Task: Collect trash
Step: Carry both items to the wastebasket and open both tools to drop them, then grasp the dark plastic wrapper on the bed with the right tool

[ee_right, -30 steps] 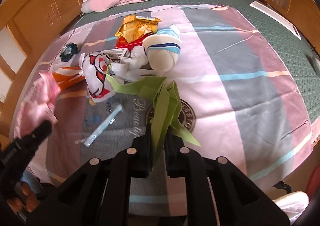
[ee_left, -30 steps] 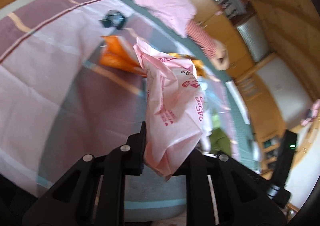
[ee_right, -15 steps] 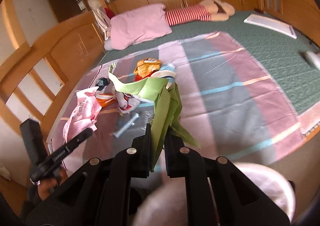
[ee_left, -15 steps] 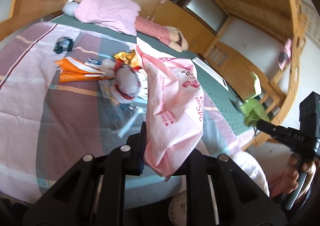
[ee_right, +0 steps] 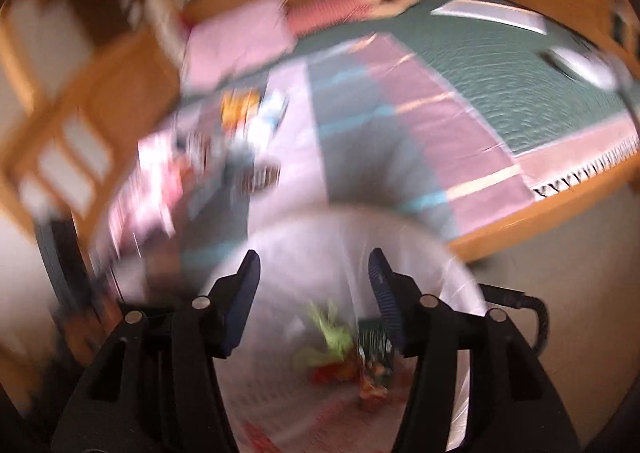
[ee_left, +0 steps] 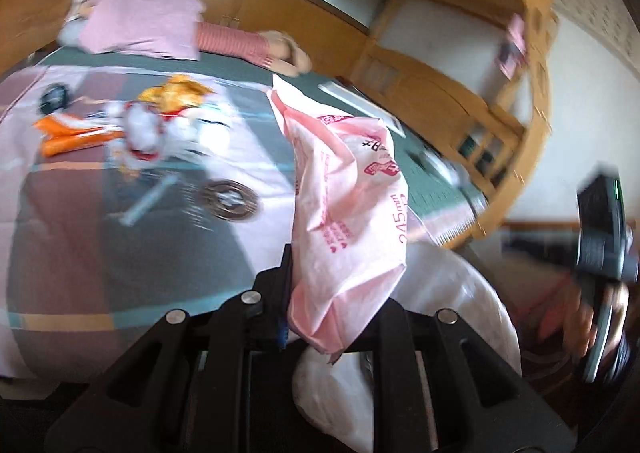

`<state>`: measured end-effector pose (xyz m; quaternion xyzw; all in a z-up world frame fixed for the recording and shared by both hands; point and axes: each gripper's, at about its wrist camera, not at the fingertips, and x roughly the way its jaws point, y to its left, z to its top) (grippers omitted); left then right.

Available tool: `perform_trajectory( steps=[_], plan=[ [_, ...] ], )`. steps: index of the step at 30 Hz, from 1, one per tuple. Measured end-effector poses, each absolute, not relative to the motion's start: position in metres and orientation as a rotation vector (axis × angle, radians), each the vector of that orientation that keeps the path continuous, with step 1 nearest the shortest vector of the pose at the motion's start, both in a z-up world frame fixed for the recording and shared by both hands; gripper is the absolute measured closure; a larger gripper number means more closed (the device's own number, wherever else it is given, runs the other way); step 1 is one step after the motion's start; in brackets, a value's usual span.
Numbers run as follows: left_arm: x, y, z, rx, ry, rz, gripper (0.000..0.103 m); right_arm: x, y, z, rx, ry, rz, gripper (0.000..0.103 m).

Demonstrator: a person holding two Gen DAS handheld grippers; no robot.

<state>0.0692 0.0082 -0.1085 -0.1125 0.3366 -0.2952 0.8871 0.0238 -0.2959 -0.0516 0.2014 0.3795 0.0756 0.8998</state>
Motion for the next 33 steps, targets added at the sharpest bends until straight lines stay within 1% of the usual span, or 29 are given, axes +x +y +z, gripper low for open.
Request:
perform_trajectory(
  steps=[1,3,7,8,10,11,12,15,19,22,25,27,29,32,33],
  plan=[
    [0.064,-0.005,-0.107,-0.197,0.705,-0.645,0.086,0.021,-0.305,-0.044,0.469,0.73,0.142,0.047],
    [0.05,-0.034,-0.107,-0.093,0.715,-0.722,0.086,0.016,-0.313,-0.037,0.515,0.678,0.134,0.045],
    [0.011,-0.099,-0.117,0.2,0.729,-0.855,0.085,0.018,-0.31,-0.034,0.523,0.665,0.136,0.043],
    [0.004,-0.109,-0.121,0.249,0.728,-0.862,0.08,0.019,-0.308,-0.035,0.518,0.675,0.14,0.043],
    [-0.005,-0.12,-0.126,0.315,0.718,-0.854,0.064,0.019,-0.305,-0.039,0.509,0.685,0.145,0.042],
    [-0.007,-0.121,-0.126,0.325,0.71,-0.844,0.043,0.018,-0.304,-0.04,0.507,0.688,0.146,0.041],
    [-0.008,-0.119,-0.125,0.323,0.695,-0.827,0.029,0.019,-0.303,-0.041,0.508,0.69,0.147,0.04],
    [0.004,-0.094,-0.113,0.191,0.67,-0.781,0.02,0.021,-0.303,-0.042,0.51,0.692,0.15,0.038],
    [0.036,-0.052,-0.1,-0.006,0.662,-0.614,0.013,0.031,-0.296,-0.042,0.491,0.706,0.142,0.037],
    [0.07,-0.003,-0.095,-0.079,0.669,-0.317,0.011,0.047,-0.282,-0.038,0.439,0.72,0.147,0.037],
    [0.109,0.059,-0.102,-0.199,0.738,-0.014,0.011,0.073,-0.258,-0.034,0.393,0.738,0.174,0.037],
    [0.129,0.098,-0.109,-0.293,0.803,0.16,0.008,0.098,-0.234,-0.032,0.365,0.751,0.217,0.037],
    [0.146,0.135,-0.119,-0.383,0.875,0.293,0.008,0.129,-0.2,-0.031,0.324,0.766,0.265,0.037],
    [0.149,0.182,-0.13,-0.493,0.877,0.392,0.008,0.175,-0.14,-0.032,0.242,0.771,0.328,0.036],
    [0.148,0.189,-0.133,-0.514,0.873,0.416,0.007,0.191,-0.121,-0.033,0.22,0.773,0.349,0.034]
  ],
)
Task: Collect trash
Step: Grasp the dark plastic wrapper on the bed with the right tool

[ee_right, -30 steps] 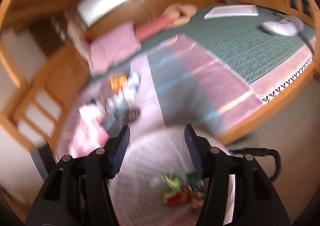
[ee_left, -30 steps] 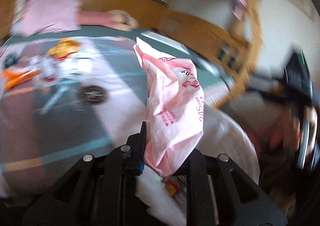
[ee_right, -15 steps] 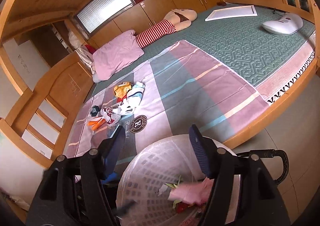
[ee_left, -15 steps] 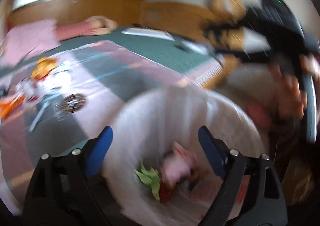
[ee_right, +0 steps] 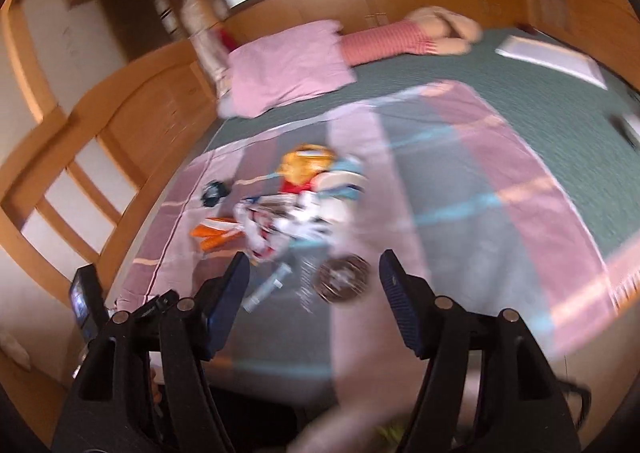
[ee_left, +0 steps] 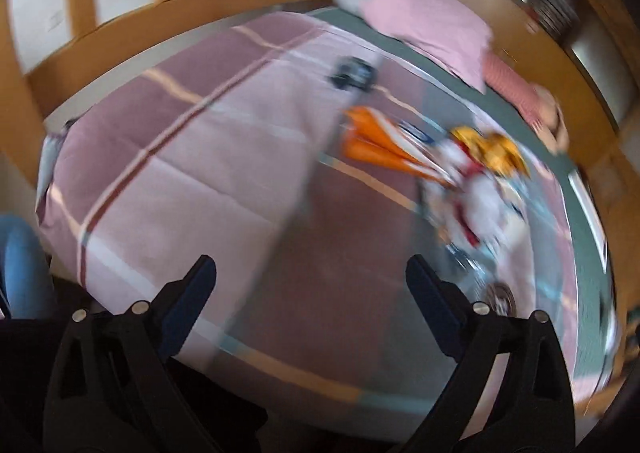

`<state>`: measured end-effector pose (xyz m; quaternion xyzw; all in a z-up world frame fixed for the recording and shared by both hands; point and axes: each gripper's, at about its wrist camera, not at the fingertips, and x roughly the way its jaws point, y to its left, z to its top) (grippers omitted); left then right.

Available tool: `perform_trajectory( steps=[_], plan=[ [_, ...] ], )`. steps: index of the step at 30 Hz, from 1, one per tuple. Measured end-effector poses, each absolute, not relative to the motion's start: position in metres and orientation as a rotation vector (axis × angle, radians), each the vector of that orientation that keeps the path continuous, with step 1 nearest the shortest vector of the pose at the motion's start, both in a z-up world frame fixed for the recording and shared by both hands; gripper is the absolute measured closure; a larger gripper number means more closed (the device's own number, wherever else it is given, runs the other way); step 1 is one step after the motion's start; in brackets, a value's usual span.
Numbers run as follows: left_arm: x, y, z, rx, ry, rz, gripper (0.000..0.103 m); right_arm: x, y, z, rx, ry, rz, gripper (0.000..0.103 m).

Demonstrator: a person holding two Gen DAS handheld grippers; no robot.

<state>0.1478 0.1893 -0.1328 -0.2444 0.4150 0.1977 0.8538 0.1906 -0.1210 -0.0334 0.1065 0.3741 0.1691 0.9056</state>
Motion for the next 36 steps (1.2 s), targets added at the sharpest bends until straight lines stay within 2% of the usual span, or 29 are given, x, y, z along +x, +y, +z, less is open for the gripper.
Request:
perform_trajectory(
  steps=[4,12,20,21,22,23,26,30,36],
  plan=[
    [0.128,0.223,-0.148,-0.815,0.833,0.443,0.006,0.261,-0.033,-0.047,0.155,0.814,0.473,0.029],
    [0.131,0.233,-0.149,-0.877,0.774,0.418,0.004,0.413,0.13,-0.085,0.081,0.907,0.496,0.027],
    [0.134,0.238,-0.156,-0.976,0.775,0.386,0.004,0.493,0.253,-0.157,-0.144,1.022,0.407,0.025],
    [0.135,0.239,-0.157,-0.985,0.776,0.391,0.004,0.495,0.259,-0.167,-0.17,1.042,0.395,0.026],
    [0.136,0.239,-0.158,-0.985,0.779,0.395,0.004,0.496,0.265,-0.176,-0.181,1.064,0.401,0.033],
    [0.137,0.238,-0.158,-0.979,0.782,0.392,0.004,0.494,0.269,-0.182,-0.184,1.071,0.417,0.049],
    [0.141,0.232,-0.155,-0.937,0.786,0.384,0.004,0.478,0.258,-0.166,-0.147,1.04,0.48,0.051],
    [0.14,0.228,-0.154,-0.91,0.785,0.39,0.004,0.432,0.214,-0.1,-0.127,0.929,0.583,0.051],
    [0.147,0.219,-0.154,-0.833,0.812,0.342,0.004,0.347,0.085,-0.019,-0.118,0.848,0.586,0.05]
  ],
)
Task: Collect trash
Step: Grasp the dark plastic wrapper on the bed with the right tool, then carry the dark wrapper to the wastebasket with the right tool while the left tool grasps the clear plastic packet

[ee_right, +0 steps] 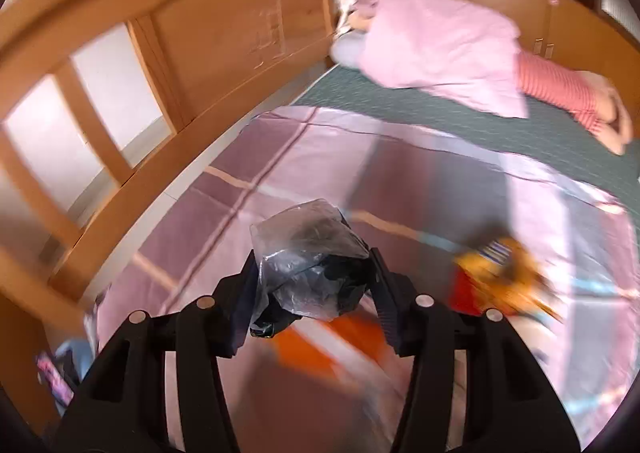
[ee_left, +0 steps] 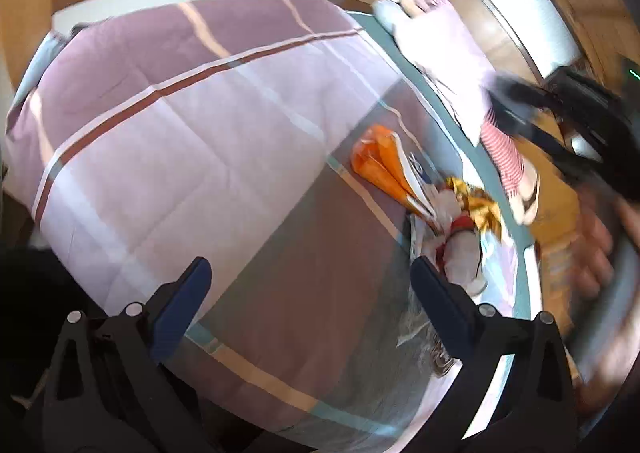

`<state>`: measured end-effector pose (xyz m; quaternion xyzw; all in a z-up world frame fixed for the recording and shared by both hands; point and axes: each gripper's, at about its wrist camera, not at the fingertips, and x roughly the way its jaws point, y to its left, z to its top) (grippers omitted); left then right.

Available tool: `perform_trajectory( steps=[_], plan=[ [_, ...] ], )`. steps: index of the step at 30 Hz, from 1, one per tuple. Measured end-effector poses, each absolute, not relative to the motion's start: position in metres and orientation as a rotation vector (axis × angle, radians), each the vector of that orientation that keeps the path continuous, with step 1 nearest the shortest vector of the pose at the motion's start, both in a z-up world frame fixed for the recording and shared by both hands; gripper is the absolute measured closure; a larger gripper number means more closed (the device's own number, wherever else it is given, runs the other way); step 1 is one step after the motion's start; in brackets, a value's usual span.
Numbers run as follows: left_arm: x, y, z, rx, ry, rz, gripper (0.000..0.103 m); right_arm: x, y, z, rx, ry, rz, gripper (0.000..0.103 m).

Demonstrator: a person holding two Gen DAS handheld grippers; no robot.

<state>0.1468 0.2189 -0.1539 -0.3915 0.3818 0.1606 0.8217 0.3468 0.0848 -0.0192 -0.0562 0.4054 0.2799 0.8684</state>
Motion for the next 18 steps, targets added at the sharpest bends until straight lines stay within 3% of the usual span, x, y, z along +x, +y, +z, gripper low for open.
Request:
perform_trajectory(
  steps=[5,9,14,15,18],
  plan=[
    [0.163,0.19,-0.149,-0.673,0.874,0.23,0.007,0.278,-0.043,-0.008,-0.007,0.879,0.484,0.05],
    [0.197,0.158,-0.155,-0.613,0.973,0.059,0.034,0.201,-0.125,-0.018,0.016,0.8,0.318,0.05],
    [0.256,0.1,-0.172,-0.373,1.049,-0.008,0.041,0.117,-0.189,-0.049,0.144,0.799,0.207,0.049],
    [0.262,0.095,-0.177,-0.35,1.053,-0.019,0.045,0.109,-0.197,-0.055,0.162,0.812,0.197,0.049],
    [0.271,0.085,-0.201,-0.319,1.115,-0.056,0.079,0.092,-0.214,-0.063,0.167,0.828,0.148,0.049]
  ],
)
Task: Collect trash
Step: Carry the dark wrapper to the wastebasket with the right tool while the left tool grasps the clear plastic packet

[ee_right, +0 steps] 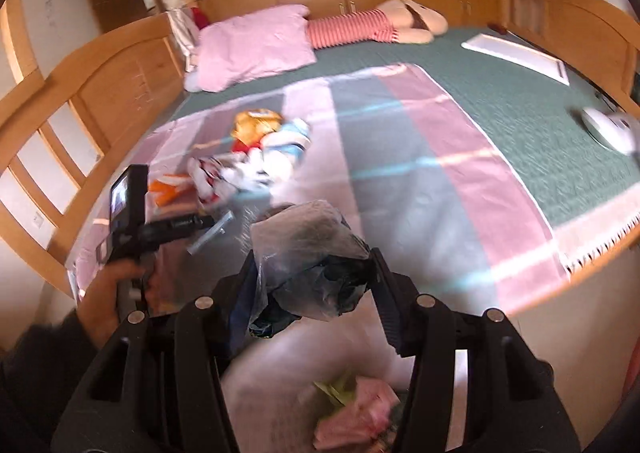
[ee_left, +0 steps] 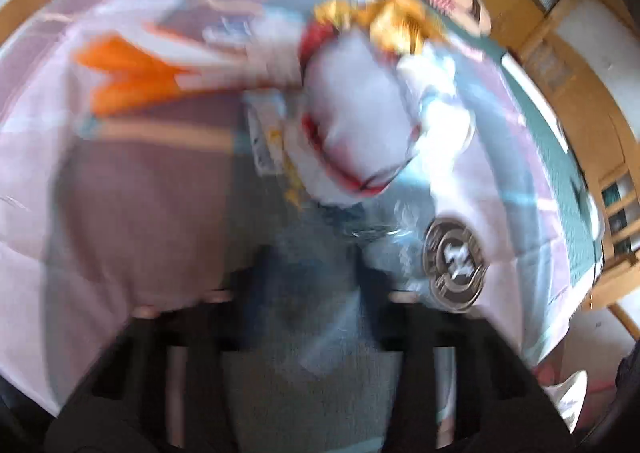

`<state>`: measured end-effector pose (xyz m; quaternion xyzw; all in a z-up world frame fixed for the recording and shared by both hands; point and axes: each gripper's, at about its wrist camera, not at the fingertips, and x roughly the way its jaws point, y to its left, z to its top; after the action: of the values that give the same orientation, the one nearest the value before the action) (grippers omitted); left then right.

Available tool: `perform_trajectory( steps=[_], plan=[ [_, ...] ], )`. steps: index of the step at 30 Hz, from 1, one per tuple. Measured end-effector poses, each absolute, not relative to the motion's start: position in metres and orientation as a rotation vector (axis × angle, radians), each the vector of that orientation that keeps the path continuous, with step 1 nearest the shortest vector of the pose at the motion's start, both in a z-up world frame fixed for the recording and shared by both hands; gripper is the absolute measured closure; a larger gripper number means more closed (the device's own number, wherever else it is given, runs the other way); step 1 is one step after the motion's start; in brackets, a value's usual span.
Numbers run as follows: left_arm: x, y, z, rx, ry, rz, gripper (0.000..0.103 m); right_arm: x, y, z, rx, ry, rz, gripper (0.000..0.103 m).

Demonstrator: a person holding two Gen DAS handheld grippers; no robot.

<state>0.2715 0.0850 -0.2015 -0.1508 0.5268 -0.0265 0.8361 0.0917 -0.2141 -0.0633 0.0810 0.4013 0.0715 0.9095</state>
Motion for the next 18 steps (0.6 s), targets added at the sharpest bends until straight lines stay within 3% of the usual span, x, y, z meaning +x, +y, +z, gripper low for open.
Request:
perform_trajectory(
  steps=[2,4,15,17,18],
  plan=[
    [0.264,0.085,-0.197,-0.27,1.079,-0.051,0.093,0.083,-0.227,-0.06,0.2,0.809,0.133,0.049],
    [0.25,0.088,-0.19,-0.268,1.058,-0.065,0.098,0.079,-0.234,-0.057,0.228,0.793,0.124,0.049],
    [0.168,0.155,-0.193,-0.459,1.086,0.034,0.097,0.073,-0.222,-0.077,0.275,0.84,0.14,0.049],
    [0.165,0.158,-0.192,-0.444,1.068,0.057,0.089,0.069,-0.219,-0.076,0.268,0.843,0.141,0.049],
    [0.166,0.159,-0.192,-0.442,1.062,0.073,0.068,0.068,-0.218,-0.076,0.266,0.843,0.141,0.049]
  ],
)
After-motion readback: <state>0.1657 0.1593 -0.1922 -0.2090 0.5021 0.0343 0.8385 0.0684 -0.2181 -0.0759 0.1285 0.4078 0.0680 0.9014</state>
